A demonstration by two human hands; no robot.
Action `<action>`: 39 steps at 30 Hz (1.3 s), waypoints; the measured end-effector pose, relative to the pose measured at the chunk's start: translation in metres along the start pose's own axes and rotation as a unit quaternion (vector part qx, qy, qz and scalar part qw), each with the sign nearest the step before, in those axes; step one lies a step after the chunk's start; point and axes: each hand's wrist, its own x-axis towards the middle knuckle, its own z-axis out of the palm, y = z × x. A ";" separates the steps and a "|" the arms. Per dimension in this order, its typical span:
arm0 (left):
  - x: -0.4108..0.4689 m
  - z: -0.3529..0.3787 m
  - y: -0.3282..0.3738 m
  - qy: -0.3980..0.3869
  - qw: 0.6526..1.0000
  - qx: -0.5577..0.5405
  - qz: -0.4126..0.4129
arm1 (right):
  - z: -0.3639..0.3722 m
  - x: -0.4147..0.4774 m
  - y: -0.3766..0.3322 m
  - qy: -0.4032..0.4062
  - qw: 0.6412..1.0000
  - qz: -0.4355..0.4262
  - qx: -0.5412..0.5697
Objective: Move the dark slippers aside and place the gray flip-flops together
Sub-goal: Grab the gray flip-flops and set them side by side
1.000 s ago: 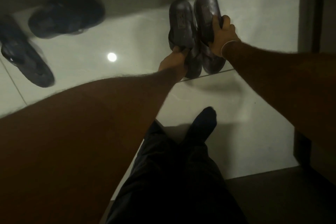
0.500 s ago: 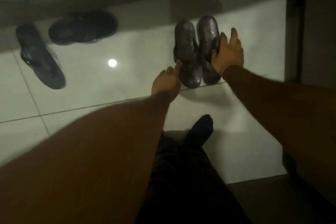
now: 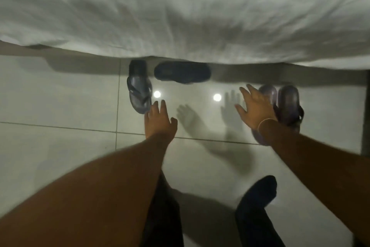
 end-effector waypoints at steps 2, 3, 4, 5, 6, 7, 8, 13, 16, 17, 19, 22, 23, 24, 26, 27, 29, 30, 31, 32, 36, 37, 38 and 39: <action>0.031 0.003 -0.030 -0.001 1.000 0.017 0.005 | 0.012 0.028 -0.026 -0.030 0.998 -0.042 -0.019; 0.045 0.003 -0.043 -0.004 1.000 0.016 0.005 | 0.019 0.040 -0.039 -0.039 0.998 -0.048 -0.012; 0.057 0.001 -0.055 -0.007 1.000 0.014 0.002 | 0.024 0.051 -0.053 -0.043 0.998 -0.044 0.007; 0.069 -0.001 -0.070 -0.008 1.000 0.010 -0.003 | 0.030 0.061 -0.070 -0.038 0.998 -0.034 0.031; 0.083 -0.003 -0.083 -0.001 1.000 0.006 -0.003 | 0.035 0.071 -0.088 -0.034 0.998 -0.024 0.053; 0.098 -0.004 -0.094 0.000 1.000 0.009 0.001 | 0.039 0.083 -0.102 -0.037 0.997 -0.020 0.065; 0.113 -0.005 -0.105 -0.004 1.000 0.013 0.003 | 0.044 0.097 -0.113 -0.044 0.997 -0.020 0.062; 0.181 0.010 -0.151 0.020 0.999 0.033 -0.039 | 0.067 0.176 -0.155 -0.057 0.998 -0.020 -0.017; 0.203 0.027 -0.171 -0.023 1.000 0.019 0.008 | 0.078 0.202 -0.160 -0.088 0.996 0.018 0.004; 0.206 0.032 -0.178 -0.043 0.999 0.008 0.028 | 0.085 0.206 -0.158 -0.083 0.996 0.025 0.008; 0.205 0.041 -0.191 -0.052 0.997 -0.015 0.053 | 0.099 0.207 -0.155 -0.050 0.998 0.034 0.005; 0.191 0.053 -0.208 0.002 0.995 -0.004 0.098 | 0.116 0.194 -0.164 0.046 0.996 -0.016 0.073; 0.186 0.057 -0.213 0.006 0.995 0.002 0.101 | 0.122 0.184 -0.168 0.056 0.994 -0.024 0.085; 0.180 0.061 -0.219 0.004 0.995 0.008 0.098 | 0.127 0.173 -0.174 0.050 0.995 -0.025 0.084; 0.169 0.070 -0.231 -0.008 0.996 0.020 0.089 | 0.138 0.151 -0.186 0.018 0.998 -0.037 0.055; 0.164 0.074 -0.236 -0.013 0.996 0.028 0.086 | 0.145 0.142 -0.192 0.005 0.998 -0.055 0.037; 0.157 0.080 -0.245 -0.018 0.995 0.042 0.088 | 0.159 0.126 -0.204 -0.016 0.995 -0.094 0.003; 0.155 0.082 -0.249 -0.019 0.995 0.047 0.089 | 0.166 0.122 -0.211 -0.022 0.994 -0.107 -0.012; 0.153 0.083 -0.253 -0.021 0.995 0.050 0.088 | 0.174 0.119 -0.217 -0.025 0.992 -0.117 -0.028; 0.153 0.085 -0.256 -0.023 0.994 0.052 0.088 | 0.181 0.117 -0.224 -0.028 0.991 -0.121 -0.044; 0.158 0.089 -0.269 -0.019 0.994 0.044 0.098 | 0.203 0.115 -0.260 -0.039 0.984 -0.139 -0.108; 0.158 0.089 -0.271 -0.019 0.994 0.042 0.099 | 0.208 0.115 -0.269 -0.033 0.981 -0.146 -0.120; 0.157 0.090 -0.273 -0.016 0.994 0.041 0.098 | 0.212 0.114 -0.278 -0.028 0.981 -0.148 -0.126; 0.157 0.092 -0.274 -0.012 0.994 0.043 0.096 | 0.215 0.114 -0.286 -0.025 0.981 -0.146 -0.125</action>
